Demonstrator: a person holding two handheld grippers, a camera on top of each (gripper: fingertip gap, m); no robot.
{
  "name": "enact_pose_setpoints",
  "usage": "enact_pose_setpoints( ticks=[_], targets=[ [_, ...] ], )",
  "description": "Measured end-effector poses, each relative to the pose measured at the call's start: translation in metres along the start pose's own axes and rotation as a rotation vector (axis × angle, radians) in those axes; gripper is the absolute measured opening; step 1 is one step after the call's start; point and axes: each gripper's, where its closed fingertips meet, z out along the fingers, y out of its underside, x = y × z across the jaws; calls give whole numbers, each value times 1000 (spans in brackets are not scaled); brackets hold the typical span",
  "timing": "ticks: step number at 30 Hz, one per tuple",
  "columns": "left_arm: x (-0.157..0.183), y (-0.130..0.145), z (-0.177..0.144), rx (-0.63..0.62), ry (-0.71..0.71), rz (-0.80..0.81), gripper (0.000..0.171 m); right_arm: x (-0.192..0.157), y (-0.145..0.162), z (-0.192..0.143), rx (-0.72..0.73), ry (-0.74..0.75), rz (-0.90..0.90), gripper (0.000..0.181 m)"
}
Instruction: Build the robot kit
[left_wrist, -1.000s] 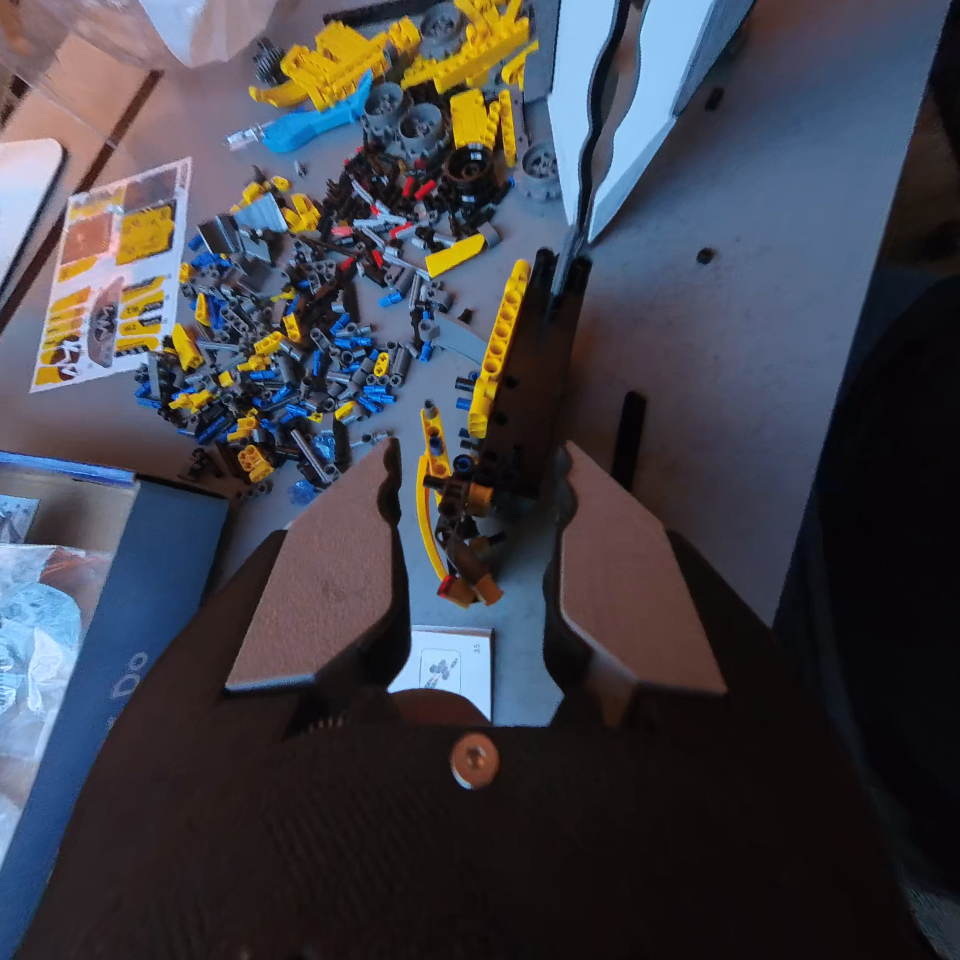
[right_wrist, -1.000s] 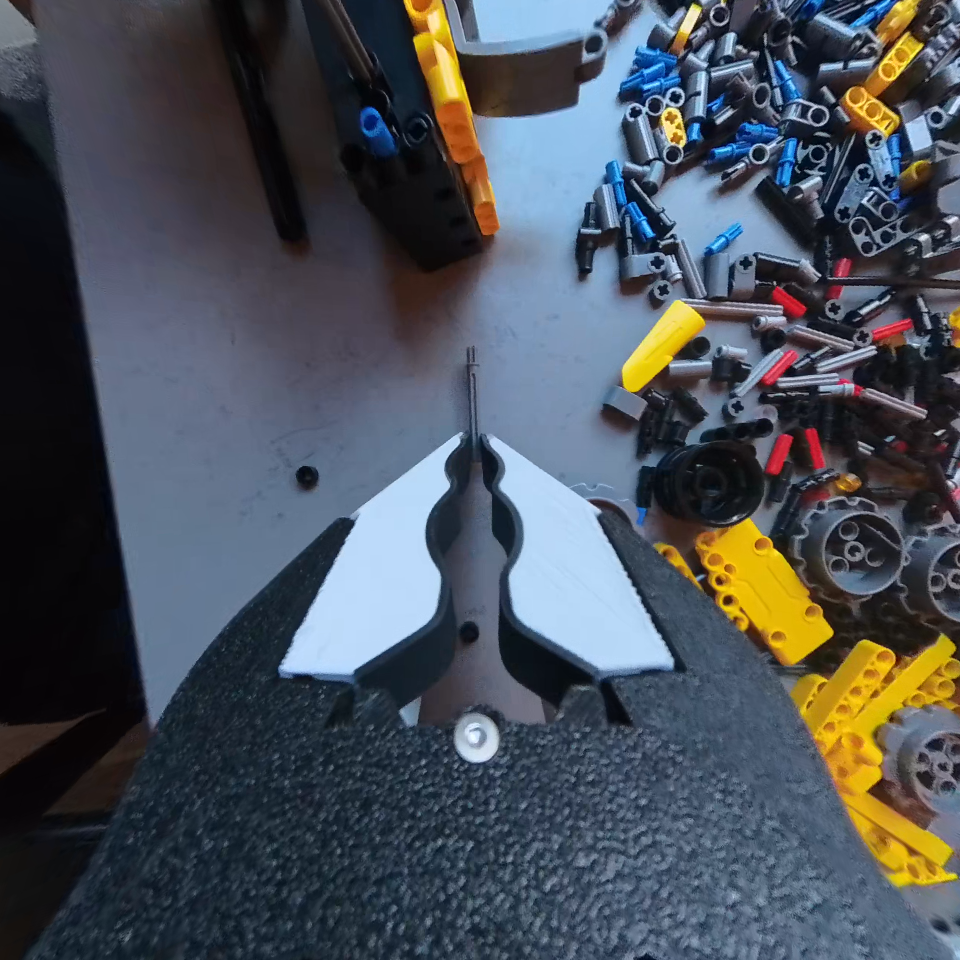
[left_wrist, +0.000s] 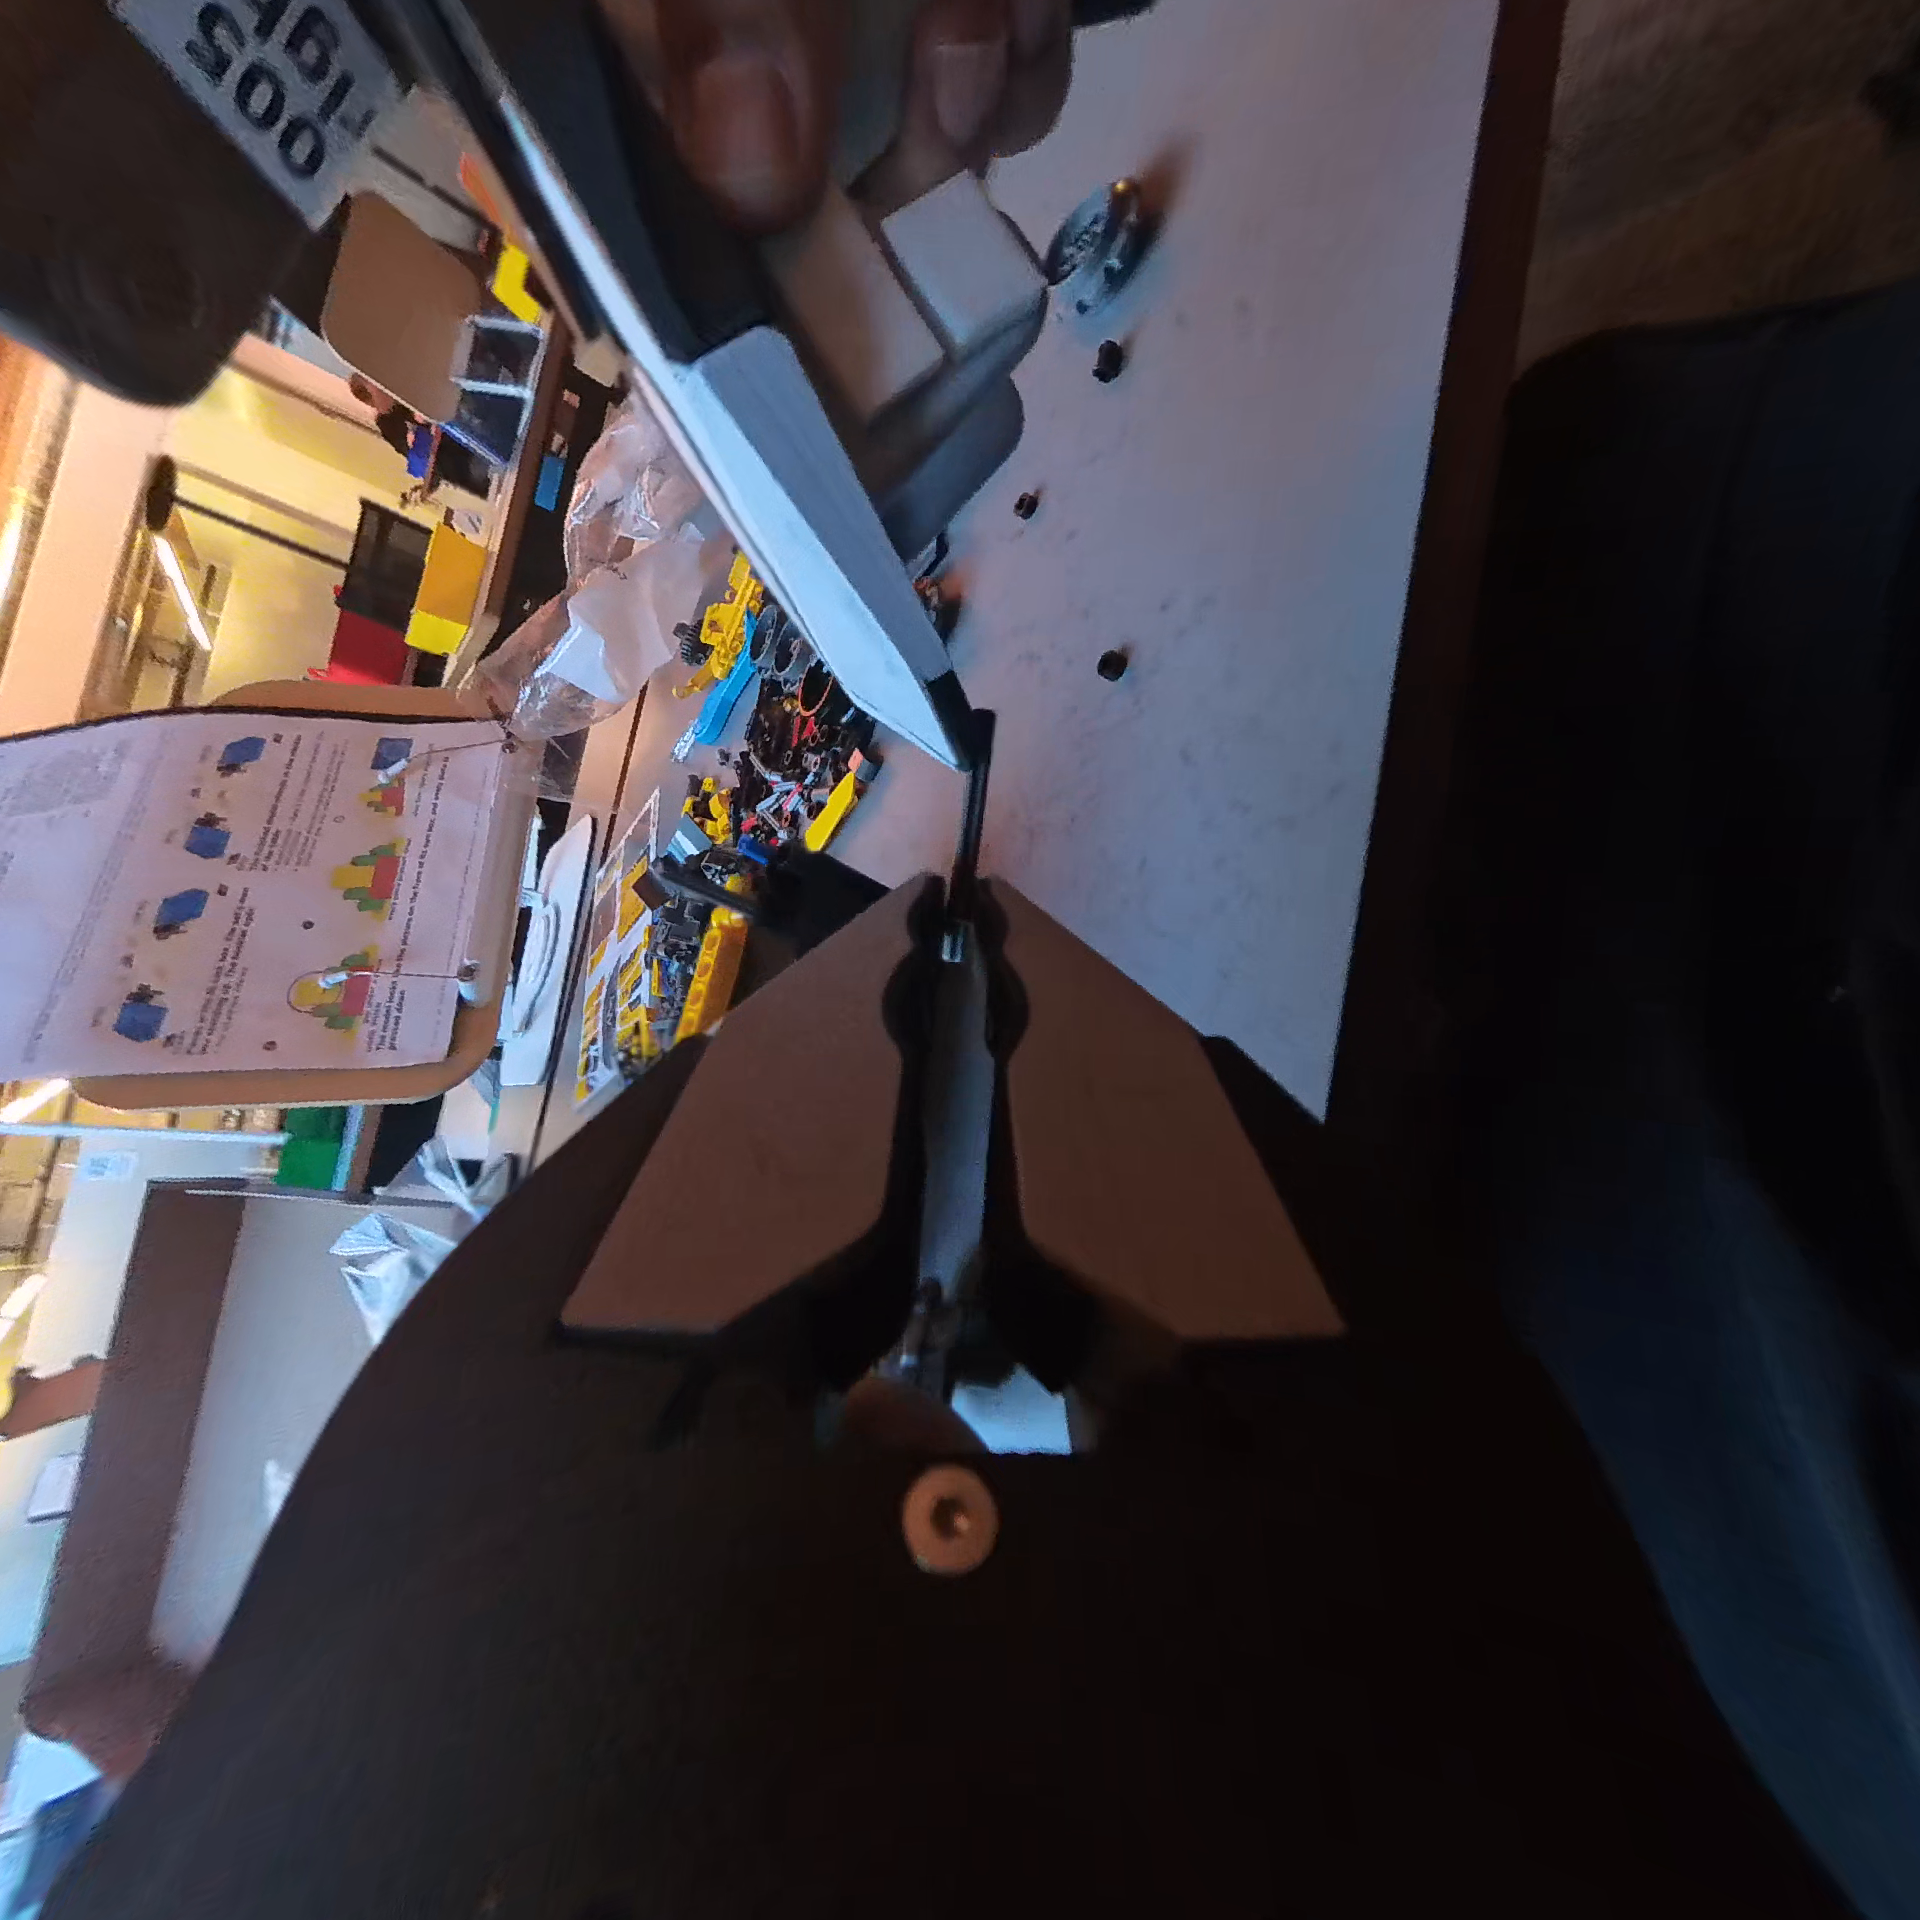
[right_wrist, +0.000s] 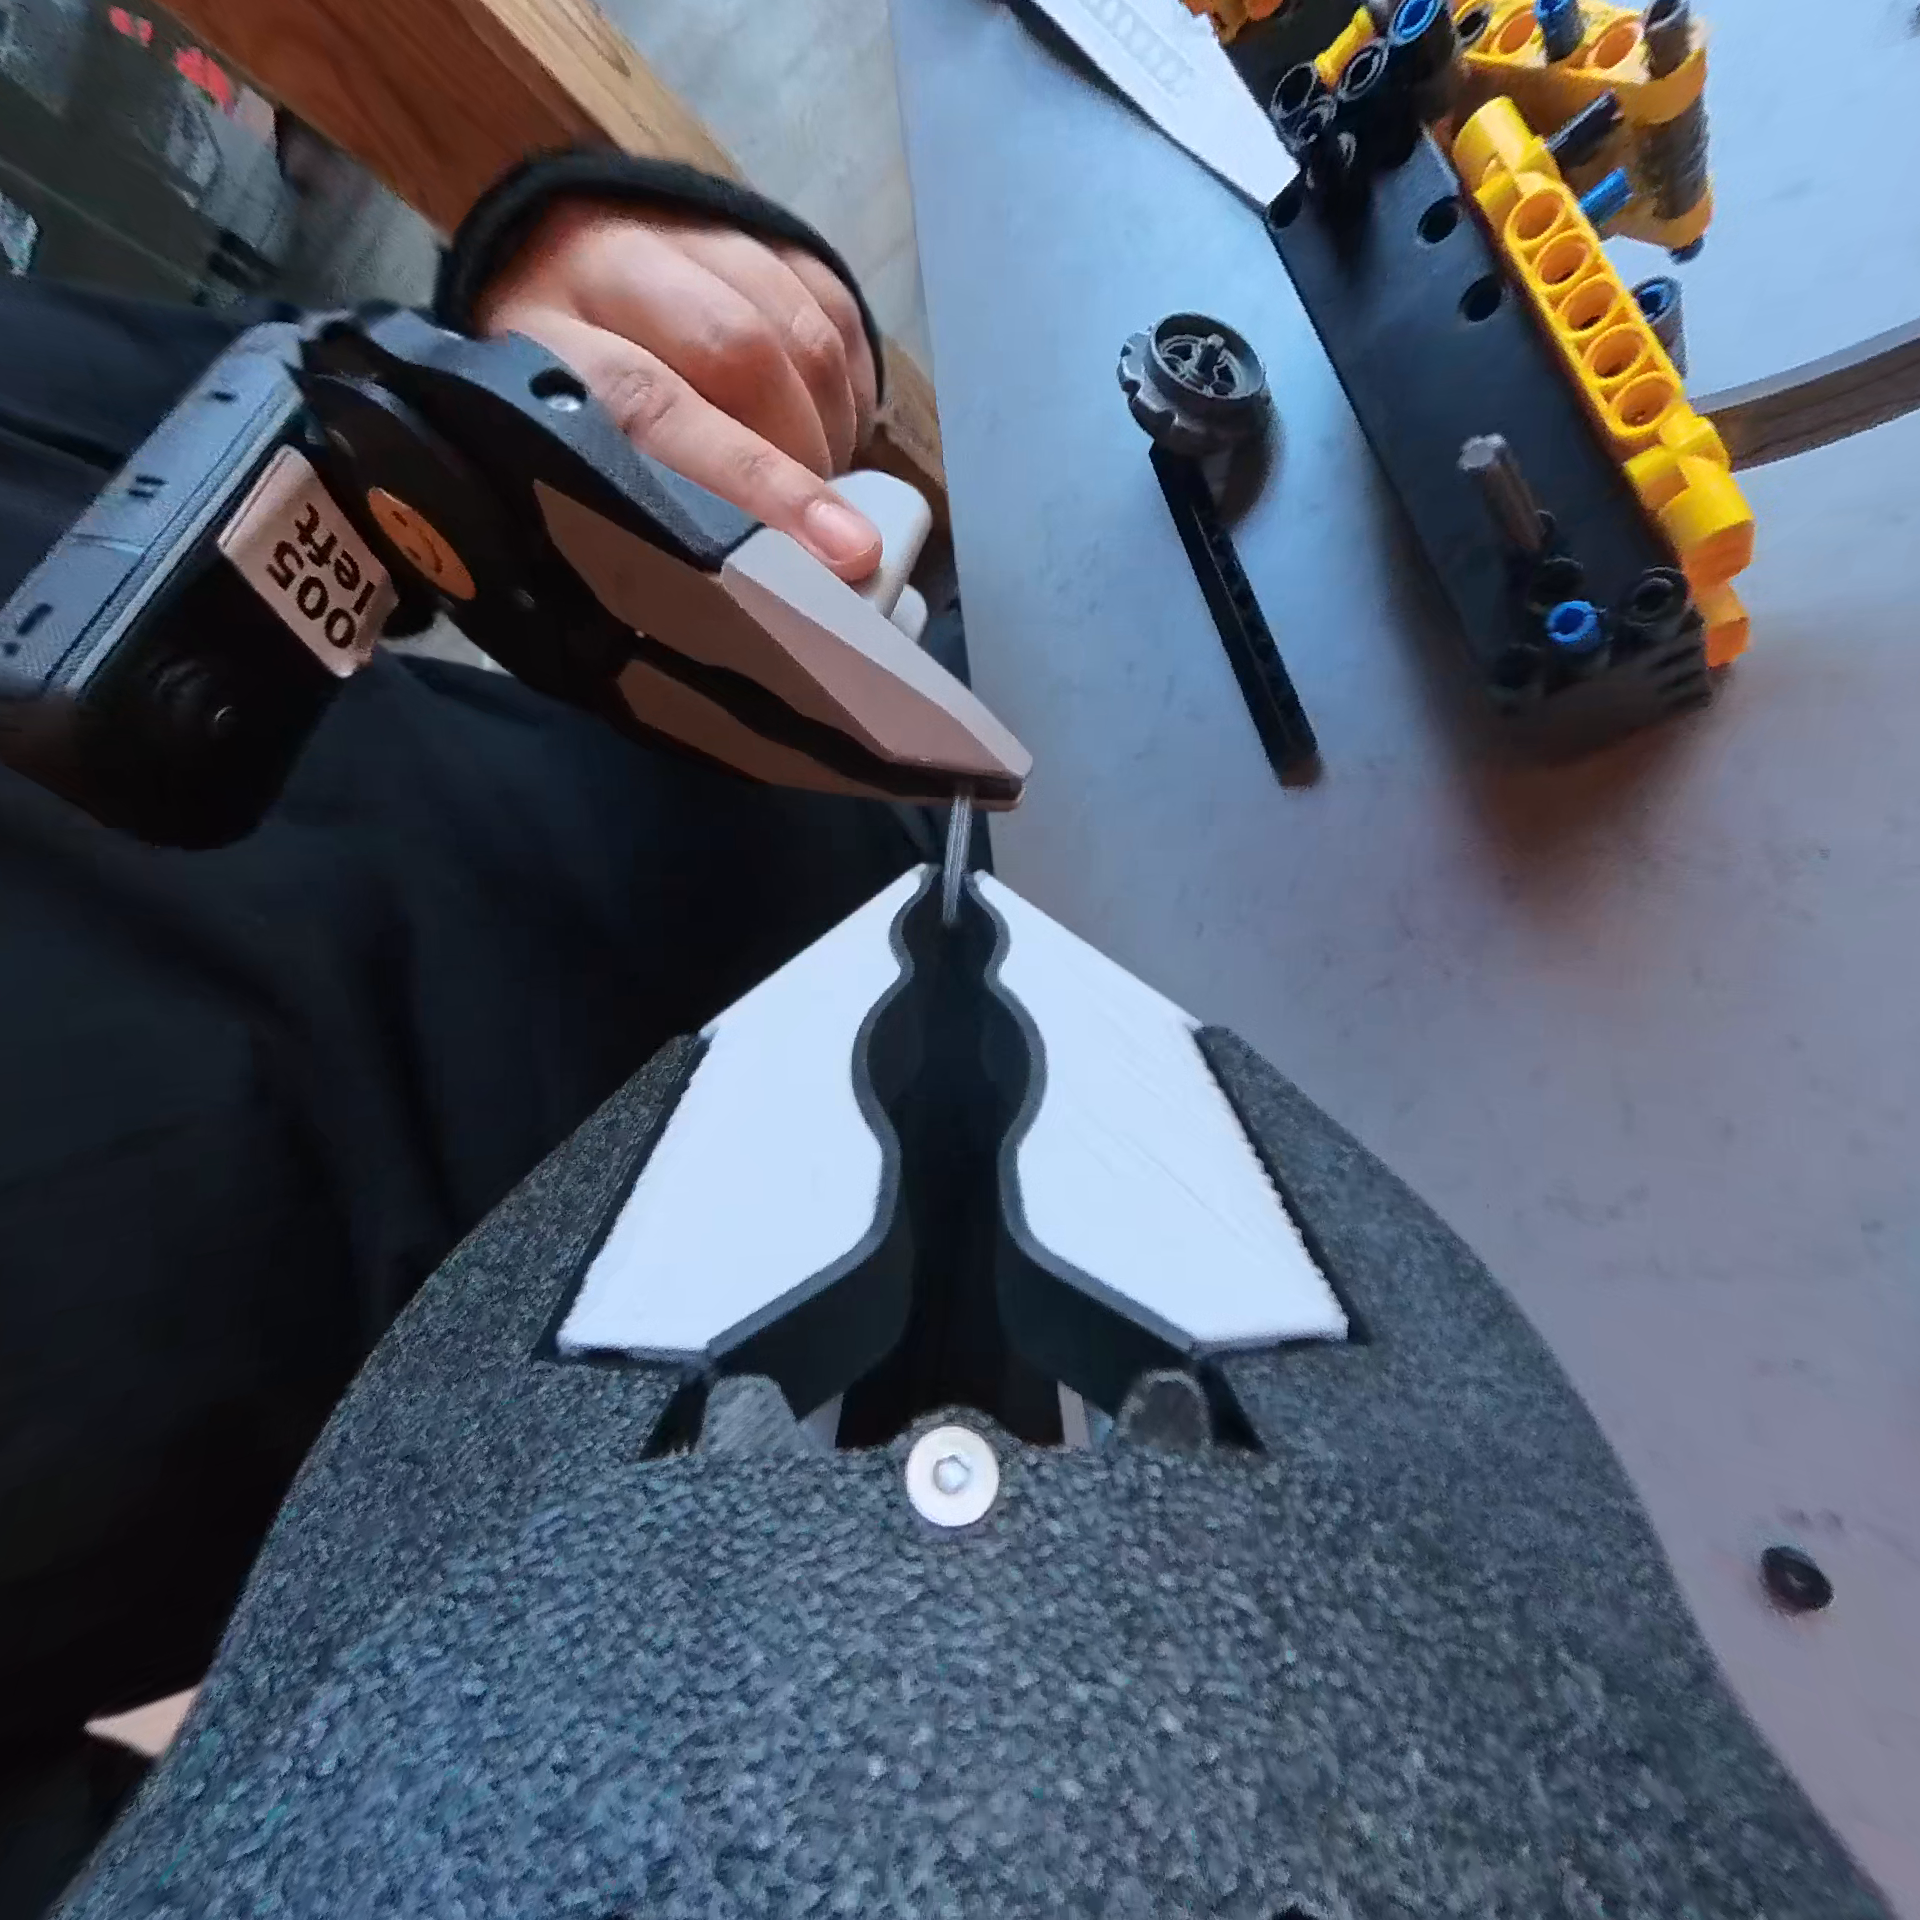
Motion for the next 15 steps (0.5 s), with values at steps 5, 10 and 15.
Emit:
enact_pose_setpoints(
  ticks=[5,10,15],
  targets=[
    [1,3,4,56,21,-171,1,4,-4,-1,53,2,9,3],
    [2,6,8,72,32,-247,1,11,-9,-3,110,11,19,3],
    [-4,7,12,114,74,-441,1,22,-26,-25,258,67,-5,10]
  ],
)
